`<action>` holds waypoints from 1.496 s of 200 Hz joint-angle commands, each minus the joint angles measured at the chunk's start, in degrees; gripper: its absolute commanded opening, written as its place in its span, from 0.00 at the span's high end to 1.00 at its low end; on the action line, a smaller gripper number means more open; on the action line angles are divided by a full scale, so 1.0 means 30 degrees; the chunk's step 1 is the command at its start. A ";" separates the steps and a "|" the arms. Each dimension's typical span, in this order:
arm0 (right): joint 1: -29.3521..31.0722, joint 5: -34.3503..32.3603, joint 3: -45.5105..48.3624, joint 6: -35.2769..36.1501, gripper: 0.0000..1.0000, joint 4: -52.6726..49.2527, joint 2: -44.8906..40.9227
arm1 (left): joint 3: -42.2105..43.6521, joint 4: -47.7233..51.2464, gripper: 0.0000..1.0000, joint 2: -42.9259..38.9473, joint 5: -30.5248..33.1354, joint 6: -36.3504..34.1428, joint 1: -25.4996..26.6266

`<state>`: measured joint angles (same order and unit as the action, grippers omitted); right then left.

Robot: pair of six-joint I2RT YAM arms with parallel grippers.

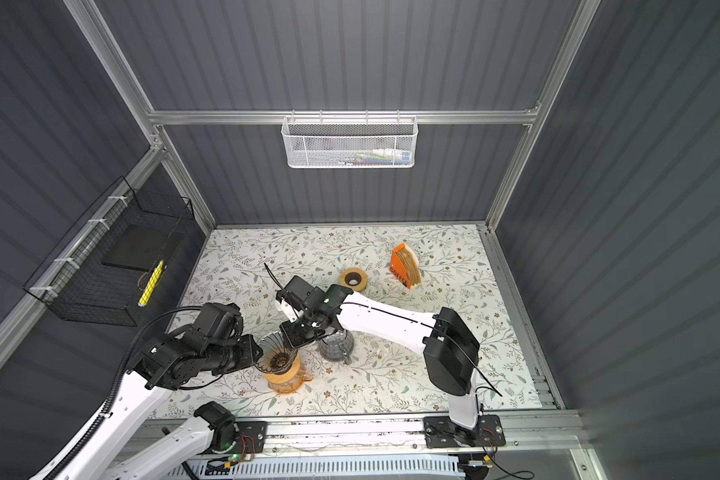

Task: Place the coffee filter in the dripper

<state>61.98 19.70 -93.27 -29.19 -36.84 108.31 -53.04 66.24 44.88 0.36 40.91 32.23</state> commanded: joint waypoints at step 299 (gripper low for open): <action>0.0054 -0.1435 0.0728 0.0055 1.00 0.0047 0.1590 | 0.2720 -0.0734 1.00 0.1121 -0.1167 0.0003 0.0068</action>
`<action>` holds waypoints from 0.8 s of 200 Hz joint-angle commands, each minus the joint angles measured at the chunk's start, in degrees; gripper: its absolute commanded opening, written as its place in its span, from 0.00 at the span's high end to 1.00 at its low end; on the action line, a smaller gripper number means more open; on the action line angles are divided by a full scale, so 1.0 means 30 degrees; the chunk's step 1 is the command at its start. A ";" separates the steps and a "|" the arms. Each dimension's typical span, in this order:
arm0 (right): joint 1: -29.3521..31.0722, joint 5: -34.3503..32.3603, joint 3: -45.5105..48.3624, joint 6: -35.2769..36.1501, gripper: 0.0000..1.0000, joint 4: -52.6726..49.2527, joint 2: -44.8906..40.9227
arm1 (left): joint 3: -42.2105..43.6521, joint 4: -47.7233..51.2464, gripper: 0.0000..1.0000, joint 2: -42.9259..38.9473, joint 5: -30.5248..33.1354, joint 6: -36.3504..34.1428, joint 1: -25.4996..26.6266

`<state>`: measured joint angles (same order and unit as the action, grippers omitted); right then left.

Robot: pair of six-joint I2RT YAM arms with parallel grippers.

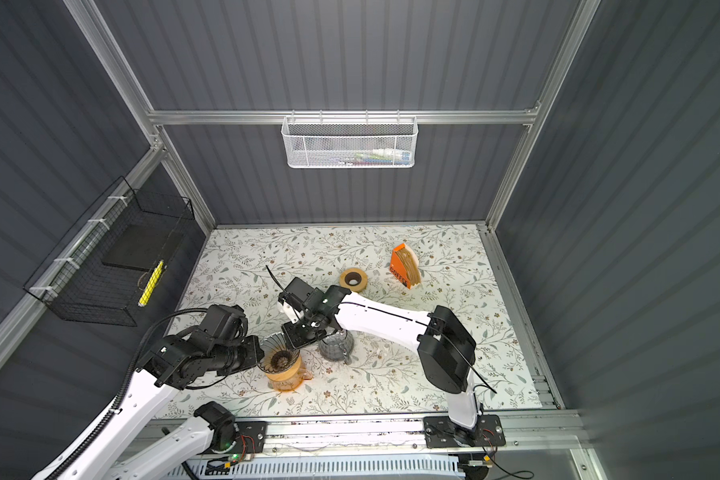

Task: Place the coffee filter in the dripper

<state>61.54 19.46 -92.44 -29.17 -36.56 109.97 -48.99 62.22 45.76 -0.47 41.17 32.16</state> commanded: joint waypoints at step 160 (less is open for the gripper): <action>0.0417 -0.2087 0.0780 0.0106 1.00 0.0187 0.1375 | 0.1678 0.0237 1.00 0.0561 -0.0929 0.0135 0.0090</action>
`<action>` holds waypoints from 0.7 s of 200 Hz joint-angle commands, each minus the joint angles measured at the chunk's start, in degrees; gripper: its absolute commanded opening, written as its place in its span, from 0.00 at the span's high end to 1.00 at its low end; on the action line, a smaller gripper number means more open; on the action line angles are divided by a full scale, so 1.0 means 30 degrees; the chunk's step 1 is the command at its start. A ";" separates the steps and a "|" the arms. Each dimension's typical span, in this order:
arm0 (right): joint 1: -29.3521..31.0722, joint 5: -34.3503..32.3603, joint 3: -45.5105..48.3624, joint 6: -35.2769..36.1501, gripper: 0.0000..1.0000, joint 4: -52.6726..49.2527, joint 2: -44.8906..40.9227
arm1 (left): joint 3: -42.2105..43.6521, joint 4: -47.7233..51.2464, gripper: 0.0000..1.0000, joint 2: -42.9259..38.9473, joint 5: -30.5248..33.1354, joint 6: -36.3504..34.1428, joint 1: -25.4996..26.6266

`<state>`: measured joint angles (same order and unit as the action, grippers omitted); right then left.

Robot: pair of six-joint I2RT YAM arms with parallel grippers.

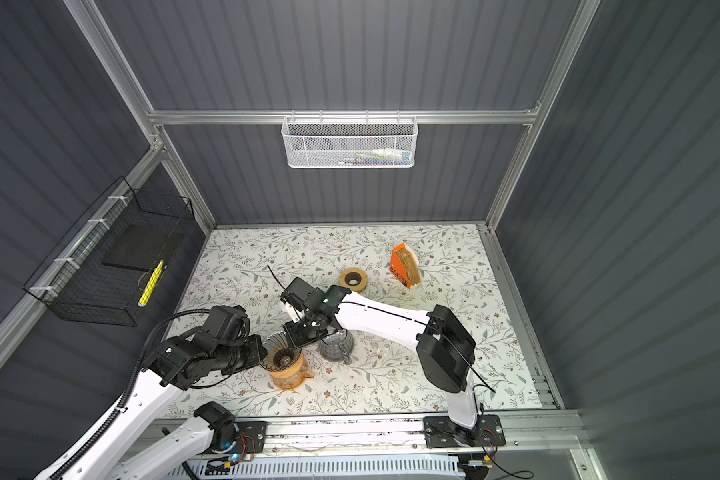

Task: Place the coffee filter in the dripper

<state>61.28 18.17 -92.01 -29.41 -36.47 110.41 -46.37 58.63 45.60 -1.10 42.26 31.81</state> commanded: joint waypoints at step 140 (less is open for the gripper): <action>0.0452 -0.1617 -0.1577 0.0961 0.98 -0.1238 0.0696 | -0.1407 0.2605 0.79 0.0150 0.0718 -0.0375 0.0206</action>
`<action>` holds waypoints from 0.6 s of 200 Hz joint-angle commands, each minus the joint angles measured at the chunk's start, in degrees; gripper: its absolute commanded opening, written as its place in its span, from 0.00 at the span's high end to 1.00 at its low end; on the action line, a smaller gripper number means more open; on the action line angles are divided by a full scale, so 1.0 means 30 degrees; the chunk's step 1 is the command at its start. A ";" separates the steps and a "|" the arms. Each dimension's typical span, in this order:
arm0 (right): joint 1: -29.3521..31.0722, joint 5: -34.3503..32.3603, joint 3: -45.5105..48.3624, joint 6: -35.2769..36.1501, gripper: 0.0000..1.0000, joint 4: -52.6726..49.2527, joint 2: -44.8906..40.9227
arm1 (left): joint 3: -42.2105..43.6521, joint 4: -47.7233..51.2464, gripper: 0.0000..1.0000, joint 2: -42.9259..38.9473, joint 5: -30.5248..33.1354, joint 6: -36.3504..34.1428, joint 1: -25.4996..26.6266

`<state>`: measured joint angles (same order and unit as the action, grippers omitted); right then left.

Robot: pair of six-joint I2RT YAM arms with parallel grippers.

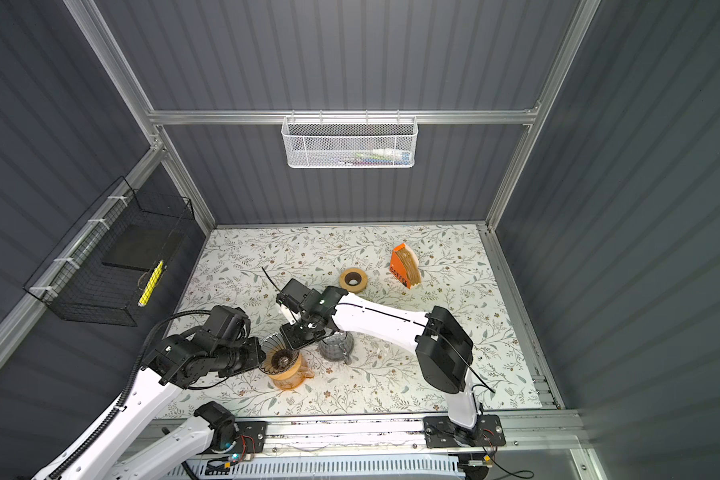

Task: Place the coffee filter in the dripper

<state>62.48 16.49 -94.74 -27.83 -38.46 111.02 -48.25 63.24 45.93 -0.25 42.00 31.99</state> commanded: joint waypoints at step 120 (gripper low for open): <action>-0.0049 -0.1307 -0.1218 0.0672 0.76 -0.1146 0.0355 | -0.1127 0.0847 0.78 0.0245 0.0009 -0.0526 0.0148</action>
<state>62.52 13.56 -97.21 -26.35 -40.75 112.05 -49.58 64.40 46.68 0.10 41.58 32.18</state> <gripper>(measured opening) 0.218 0.222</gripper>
